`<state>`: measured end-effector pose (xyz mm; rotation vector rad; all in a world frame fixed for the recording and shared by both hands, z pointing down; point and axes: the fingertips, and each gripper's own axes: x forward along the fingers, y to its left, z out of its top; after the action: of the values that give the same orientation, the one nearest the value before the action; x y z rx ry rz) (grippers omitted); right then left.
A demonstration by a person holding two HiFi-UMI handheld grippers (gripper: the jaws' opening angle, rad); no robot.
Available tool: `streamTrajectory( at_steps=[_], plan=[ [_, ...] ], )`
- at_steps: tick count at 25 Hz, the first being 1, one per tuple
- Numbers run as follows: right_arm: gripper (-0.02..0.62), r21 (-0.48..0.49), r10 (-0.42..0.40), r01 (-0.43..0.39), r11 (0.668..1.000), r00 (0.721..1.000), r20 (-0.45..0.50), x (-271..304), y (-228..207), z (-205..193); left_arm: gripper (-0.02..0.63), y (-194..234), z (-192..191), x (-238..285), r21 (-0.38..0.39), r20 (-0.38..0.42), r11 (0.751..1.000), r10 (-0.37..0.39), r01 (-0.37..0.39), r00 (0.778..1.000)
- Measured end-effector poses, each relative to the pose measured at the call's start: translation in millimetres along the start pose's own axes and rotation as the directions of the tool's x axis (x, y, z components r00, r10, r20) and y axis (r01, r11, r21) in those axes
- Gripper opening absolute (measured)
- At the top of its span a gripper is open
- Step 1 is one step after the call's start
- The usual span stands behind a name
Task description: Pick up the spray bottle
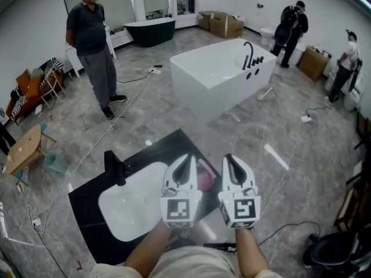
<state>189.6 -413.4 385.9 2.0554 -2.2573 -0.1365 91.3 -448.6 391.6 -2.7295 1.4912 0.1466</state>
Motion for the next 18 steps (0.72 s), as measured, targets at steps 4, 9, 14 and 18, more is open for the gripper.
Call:
streamTrajectory(
  at_steps=[4,9,14,18],
  plan=[
    [0.006,-0.004,-0.015,0.015,1.000,0.999,-0.028,16,3,-4,0.002,13,-6,12,-0.010,-0.006,1.000,-0.007,0.007,1.000],
    [0.006,-0.008,0.008,-0.008,1.000,1.000,-0.006,27,-1,-5,0.002,14,-10,23,-0.018,-0.011,1.000,0.001,-0.001,1.000],
    [0.006,0.012,0.039,-0.038,0.999,0.999,-0.029,32,-12,-11,0.002,8,-12,31,-0.008,-0.021,0.999,0.037,-0.037,0.999],
    [0.006,0.026,0.078,-0.078,0.997,0.997,-0.013,37,-17,-12,0.002,8,-15,33,0.011,-0.035,0.997,0.075,-0.075,0.997]
  ],
)
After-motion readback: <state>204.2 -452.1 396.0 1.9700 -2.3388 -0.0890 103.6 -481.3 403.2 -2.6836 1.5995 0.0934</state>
